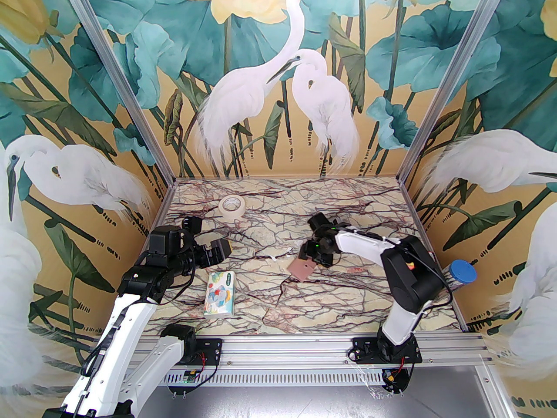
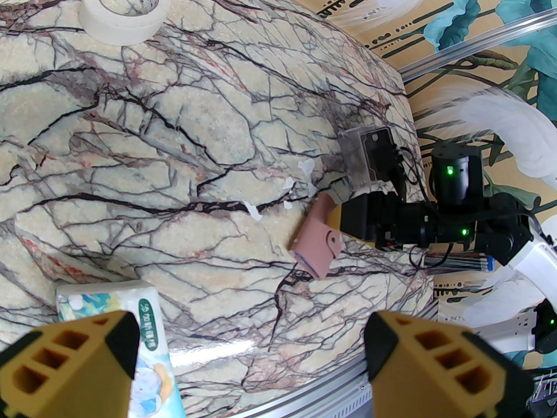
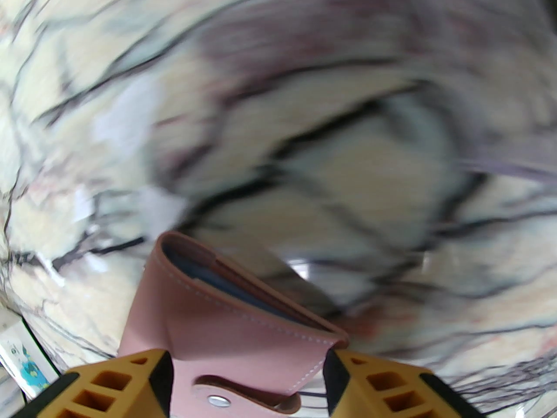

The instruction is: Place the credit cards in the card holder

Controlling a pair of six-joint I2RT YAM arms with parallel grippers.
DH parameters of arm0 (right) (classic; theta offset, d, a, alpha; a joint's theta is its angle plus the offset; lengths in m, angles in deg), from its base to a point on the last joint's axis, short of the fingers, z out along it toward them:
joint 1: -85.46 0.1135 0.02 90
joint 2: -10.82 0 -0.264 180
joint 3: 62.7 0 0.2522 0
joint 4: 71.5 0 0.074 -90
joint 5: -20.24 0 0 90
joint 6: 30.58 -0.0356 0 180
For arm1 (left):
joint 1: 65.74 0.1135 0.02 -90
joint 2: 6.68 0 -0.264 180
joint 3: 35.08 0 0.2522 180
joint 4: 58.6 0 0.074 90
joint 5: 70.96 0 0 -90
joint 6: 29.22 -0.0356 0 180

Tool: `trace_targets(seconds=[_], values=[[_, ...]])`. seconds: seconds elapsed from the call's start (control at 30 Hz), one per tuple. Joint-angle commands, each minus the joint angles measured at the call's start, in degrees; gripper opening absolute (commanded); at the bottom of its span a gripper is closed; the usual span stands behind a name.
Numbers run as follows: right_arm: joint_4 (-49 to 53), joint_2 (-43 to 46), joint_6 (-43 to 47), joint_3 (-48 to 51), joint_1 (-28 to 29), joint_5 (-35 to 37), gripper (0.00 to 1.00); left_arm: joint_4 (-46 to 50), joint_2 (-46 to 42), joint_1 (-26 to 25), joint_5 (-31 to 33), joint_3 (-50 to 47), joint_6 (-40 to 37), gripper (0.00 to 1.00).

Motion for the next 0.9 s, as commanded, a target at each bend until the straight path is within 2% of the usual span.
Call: trace_targets(seconds=[0.0,0.17,0.27,0.4,0.5,0.6,0.67,0.77,0.87], values=[[1.3,-3.4,4.7,-4.4,3.2,-0.9,0.62,0.6,0.6,-0.3,1.2,-0.5,0.1,0.91],[5.1,-7.5,9.5,-12.1,6.4,0.9,0.63,1.0,1.0,-0.4,0.8,-0.1,-0.6,0.91],[6.6,-8.2,12.0,-15.7,8.3,1.0,0.63,2.6,1.0,-0.4,3.0,1.7,-1.5,0.92],[6.2,-5.1,13.0,-15.6,9.1,2.2,0.65,2.5,1.9,-0.4,0.0,2.8,0.1,0.91],[6.8,-0.9,11.8,-14.2,9.0,5.8,0.66,0.6,2.5,-0.5,-4.5,2.5,2.9,0.86],[9.6,2.2,9.0,-13.1,9.0,10.2,0.65,-3.0,2.3,-1.8,-5.5,1.2,6.9,0.82],[10.4,3.8,7.1,-11.6,9.0,11.5,0.64,-6.9,2.6,-4.4,-4.9,-0.7,10.4,0.80],[9.6,6.4,3.7,-7.8,9.0,11.5,0.63,-11.4,5.8,-11.6,-1.2,-3.2,13.6,0.77],[7.8,8.7,1.0,-4.3,9.0,10.4,0.60,-15.4,11.4,-18.3,1.8,-4.8,15.7,0.68]])
